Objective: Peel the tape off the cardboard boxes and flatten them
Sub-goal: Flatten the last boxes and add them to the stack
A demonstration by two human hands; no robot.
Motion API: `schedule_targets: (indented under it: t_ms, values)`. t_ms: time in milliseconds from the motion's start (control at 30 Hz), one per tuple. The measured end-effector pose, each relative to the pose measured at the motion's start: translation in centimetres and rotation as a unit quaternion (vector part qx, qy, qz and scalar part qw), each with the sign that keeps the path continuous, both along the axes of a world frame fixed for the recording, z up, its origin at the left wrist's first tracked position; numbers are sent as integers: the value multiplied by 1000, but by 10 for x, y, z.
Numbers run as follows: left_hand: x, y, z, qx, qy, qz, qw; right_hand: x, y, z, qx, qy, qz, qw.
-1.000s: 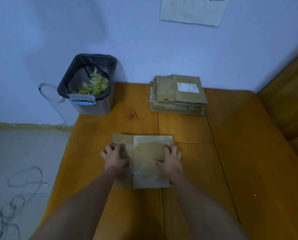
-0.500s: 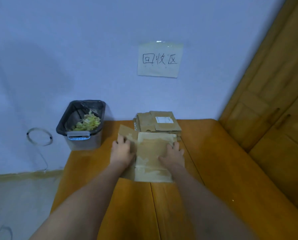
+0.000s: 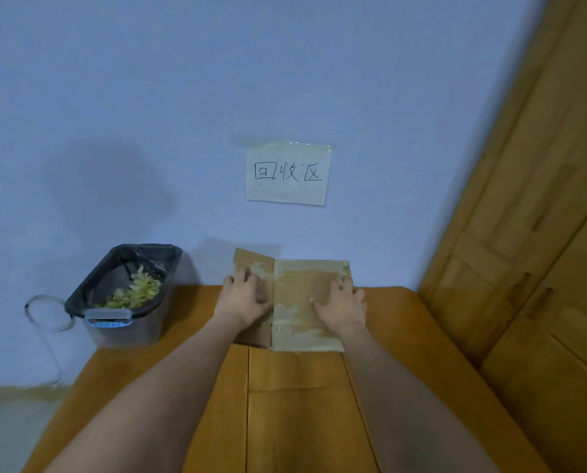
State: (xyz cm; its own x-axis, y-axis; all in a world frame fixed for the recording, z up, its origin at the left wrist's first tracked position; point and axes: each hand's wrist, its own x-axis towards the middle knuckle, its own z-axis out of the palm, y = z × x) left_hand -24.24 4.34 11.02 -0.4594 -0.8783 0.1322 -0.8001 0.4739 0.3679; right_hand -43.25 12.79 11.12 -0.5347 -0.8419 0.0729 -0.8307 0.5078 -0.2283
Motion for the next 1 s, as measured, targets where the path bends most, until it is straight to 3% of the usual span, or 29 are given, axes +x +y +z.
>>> schedule_targets:
  t_ms: [300, 633, 1000]
  values:
    - [-96, -17, -1, 25, -34, 24, 999, -103, -29, 4, 48, 49, 73, 995]
    - [-133, -95, -16, 69, -48, 16, 996, -164, -107, -13, 57, 49, 146, 986]
    - [-147, -186, -116, 168, -91, 24, 981, -176, -196, -111, 149, -7, 166, 975]
